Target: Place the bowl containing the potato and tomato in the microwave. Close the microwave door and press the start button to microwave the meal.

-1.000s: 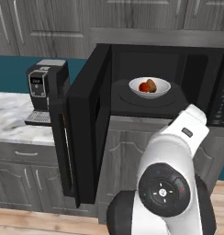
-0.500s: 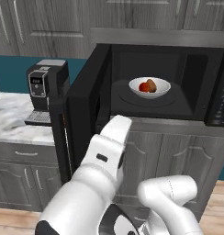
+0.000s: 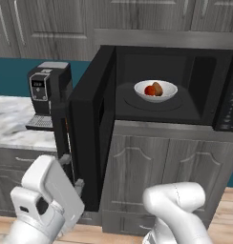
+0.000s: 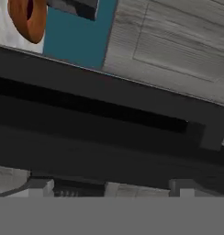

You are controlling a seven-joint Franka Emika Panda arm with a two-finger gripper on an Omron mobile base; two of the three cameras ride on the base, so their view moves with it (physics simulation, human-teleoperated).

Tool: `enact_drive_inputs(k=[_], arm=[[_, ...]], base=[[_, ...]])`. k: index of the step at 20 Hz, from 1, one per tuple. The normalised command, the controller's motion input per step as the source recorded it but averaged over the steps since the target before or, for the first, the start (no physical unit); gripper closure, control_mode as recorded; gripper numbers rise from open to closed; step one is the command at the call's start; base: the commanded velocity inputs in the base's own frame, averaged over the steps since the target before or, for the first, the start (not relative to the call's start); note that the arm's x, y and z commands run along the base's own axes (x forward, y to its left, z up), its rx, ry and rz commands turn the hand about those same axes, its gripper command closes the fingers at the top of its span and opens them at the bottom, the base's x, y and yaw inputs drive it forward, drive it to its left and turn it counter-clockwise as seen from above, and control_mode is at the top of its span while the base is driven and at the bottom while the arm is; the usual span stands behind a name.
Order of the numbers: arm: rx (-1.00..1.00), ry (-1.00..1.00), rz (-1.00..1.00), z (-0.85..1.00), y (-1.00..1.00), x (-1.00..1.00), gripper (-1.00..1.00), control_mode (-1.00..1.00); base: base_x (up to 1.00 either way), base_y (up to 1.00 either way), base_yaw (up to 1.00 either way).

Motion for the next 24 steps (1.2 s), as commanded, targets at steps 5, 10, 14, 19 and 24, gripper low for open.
enact_drive_inputs(k=[5, 10, 14, 19, 24], arm=[[-0.25, 0.02, -0.03, -0.13, 1.00, 0.20, -1.00, -1.00], [-0.12, 0.05, -0.07, 0.00, 0.92, 0.31, -1.00, -1.00], [-0.06, 0.00, -0.14, -0.01, 0.50, 0.45, -1.00, -1.00], [0.00, 0.01, -0.20, -0.06, 0.13, 0.72, -1.00, -1.00], [0.00, 0.01, -0.22, -0.16, 0.16, 0.68, -1.00, -1.00]], base=[[0.00, 0.00, 0.00], [0.00, 0.00, 0.00], [0.00, 0.00, 0.00], [0.00, 0.00, 0.00], [0.00, 0.00, 0.00]])
